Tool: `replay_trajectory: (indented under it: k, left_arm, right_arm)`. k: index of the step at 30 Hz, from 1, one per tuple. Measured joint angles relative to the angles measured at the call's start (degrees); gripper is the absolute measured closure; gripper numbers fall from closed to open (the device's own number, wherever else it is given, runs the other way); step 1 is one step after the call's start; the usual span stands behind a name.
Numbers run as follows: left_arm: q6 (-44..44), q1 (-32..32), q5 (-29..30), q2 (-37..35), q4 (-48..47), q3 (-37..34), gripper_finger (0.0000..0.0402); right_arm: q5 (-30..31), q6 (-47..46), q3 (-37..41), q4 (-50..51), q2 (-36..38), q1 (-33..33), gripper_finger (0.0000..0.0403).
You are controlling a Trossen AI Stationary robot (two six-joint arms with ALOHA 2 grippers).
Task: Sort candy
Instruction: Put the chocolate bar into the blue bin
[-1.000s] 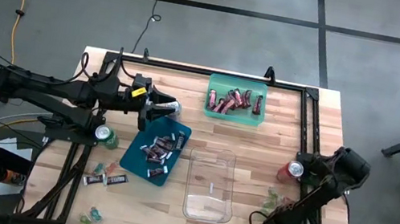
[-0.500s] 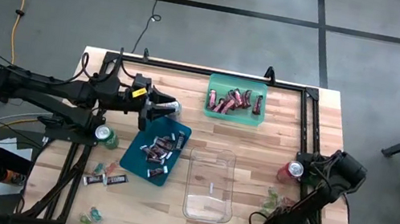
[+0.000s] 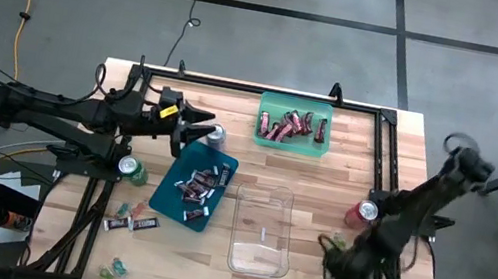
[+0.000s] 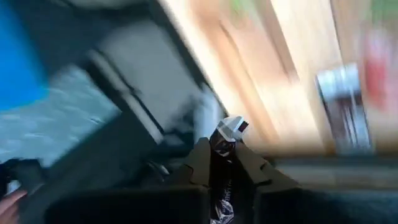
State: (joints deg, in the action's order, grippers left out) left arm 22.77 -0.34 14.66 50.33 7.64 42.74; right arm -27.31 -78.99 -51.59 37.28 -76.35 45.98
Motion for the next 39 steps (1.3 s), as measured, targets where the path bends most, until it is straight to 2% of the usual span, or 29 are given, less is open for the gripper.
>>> replay_trajectory:
  k: [3, 7, 11, 15, 19, 21, 24, 31, 39]
  left_arm:
    - [0.03, 0.01, 1.15, 0.00, -0.04, -0.02, 0.0202]
    - [0.86, 0.00, 1.18, 0.00, -0.03, 0.00, 0.0202]
    - [1.00, 0.00, 1.29, 0.00, -0.03, -0.02, 0.0202]
    - [1.15, 0.00, 2.65, 0.00, -0.01, -0.02, 0.0202]
    - [1.13, 0.00, 3.73, 0.00, 0.91, -0.02, 0.0202]
    - [1.11, 0.00, 4.13, 0.00, 2.00, -0.02, 0.0202]
    - [0.94, 0.00, 4.28, 0.00, 3.34, -0.02, 0.0202]
    - [0.65, 0.00, 4.26, 0.00, 3.99, -0.02, 0.0202]
    - [0.70, 0.00, 4.28, 0.00, 4.31, -0.02, 0.0202]
  right_arm:
    - [10.28, 8.59, -0.05, -2.05, 7.52, -5.26, 0.0390]
    - [24.92, 20.07, -0.07, -6.59, 13.16, -13.94, 0.0395]
    - [31.31, 36.03, -0.09, -16.39, 13.00, -23.30, 0.0396]
    - [32.50, 49.44, -0.09, -32.34, 8.91, -31.31, 0.0396]
    - [32.39, 57.95, -0.37, -48.79, 3.13, -36.27, 0.0397]
    - [31.40, 60.16, -3.13, -50.96, -0.18, -38.31, 0.0397]
    - [28.56, 65.56, -11.95, -47.21, -5.51, -40.79, 0.0397]
    - [26.05, 79.56, -32.94, -26.73, -20.36, -42.43, 0.0391]
    - [25.75, 80.86, -42.98, -24.16, -36.86, -42.60, 0.0388]
